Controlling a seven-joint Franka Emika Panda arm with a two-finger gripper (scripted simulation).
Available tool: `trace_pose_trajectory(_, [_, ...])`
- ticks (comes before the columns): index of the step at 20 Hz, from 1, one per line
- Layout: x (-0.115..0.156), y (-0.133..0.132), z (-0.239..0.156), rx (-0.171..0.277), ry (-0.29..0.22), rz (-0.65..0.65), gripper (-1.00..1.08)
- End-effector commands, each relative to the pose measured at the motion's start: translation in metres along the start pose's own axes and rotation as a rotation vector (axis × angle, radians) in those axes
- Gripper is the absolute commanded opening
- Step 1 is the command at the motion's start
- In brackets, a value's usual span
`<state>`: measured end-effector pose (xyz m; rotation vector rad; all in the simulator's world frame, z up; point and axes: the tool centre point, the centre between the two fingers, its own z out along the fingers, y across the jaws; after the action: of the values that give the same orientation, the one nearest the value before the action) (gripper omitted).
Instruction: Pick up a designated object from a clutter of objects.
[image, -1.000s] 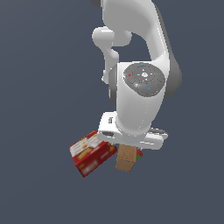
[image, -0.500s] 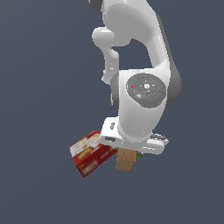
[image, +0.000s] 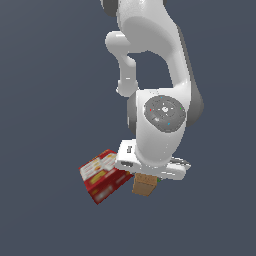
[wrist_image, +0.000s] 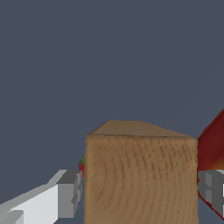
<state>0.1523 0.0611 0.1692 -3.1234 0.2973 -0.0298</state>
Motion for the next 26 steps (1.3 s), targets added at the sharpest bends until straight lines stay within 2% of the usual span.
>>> trace_pose_trajectory(1, [-0.005, 0.003, 0.021, -0.006, -0.019, 0.003, 1.00])
trace_pose_trajectory(8, [-0.003, 0.003, 0.026, -0.006, -0.019, 0.003, 1.00])
trace_pose_trajectory(9, [-0.003, 0.003, 0.026, -0.006, -0.019, 0.003, -1.00])
trace_pose_trajectory(18, [-0.003, 0.003, 0.026, -0.006, -0.019, 0.003, -1.00])
trace_pose_trajectory(19, [0.004, -0.006, 0.006, 0.007, 0.015, -0.005, -1.00])
trace_pose_trajectory(26, [-0.002, -0.002, 0.000, 0.007, 0.014, -0.005, -1.00])
